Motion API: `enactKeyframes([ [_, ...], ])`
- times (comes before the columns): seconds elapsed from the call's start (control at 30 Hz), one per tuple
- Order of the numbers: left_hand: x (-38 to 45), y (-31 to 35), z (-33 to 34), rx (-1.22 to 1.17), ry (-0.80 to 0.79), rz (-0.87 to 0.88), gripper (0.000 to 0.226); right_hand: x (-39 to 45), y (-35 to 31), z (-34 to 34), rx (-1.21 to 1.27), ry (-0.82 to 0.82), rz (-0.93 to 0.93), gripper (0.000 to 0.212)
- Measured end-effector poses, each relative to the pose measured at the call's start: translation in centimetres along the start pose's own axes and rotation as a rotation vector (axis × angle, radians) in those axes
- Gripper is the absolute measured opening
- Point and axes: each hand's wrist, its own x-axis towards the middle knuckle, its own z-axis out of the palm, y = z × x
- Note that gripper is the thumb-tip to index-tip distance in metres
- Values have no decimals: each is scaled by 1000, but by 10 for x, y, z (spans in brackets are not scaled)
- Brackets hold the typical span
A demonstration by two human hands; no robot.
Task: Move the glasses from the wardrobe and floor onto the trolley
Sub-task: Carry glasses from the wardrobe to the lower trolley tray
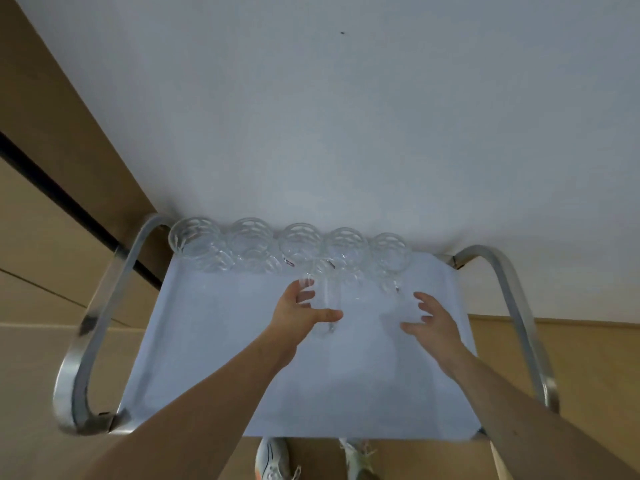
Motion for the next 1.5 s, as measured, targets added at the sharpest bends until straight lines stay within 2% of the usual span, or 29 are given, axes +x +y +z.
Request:
enactKeyframes([
  [0.4,-34,-37,4,-18,4,1,81,-80,26,29,-319,-88,-108,75],
  [0.73,-127,-83,35,56,83,54,83,-141,82,-1,-323,-182,-264,81],
  [1.03,-214,-166,51,67,231,29,85,-191,143,0,-343,-324,-364,79],
  [1.23,-240,-214,34,37,331,-11,81,-213,178,31,-366,-395,-346,78],
  [1.5,-225,-270,10,-4,360,-86,86,-213,218,79,-390,-435,-288,78],
])
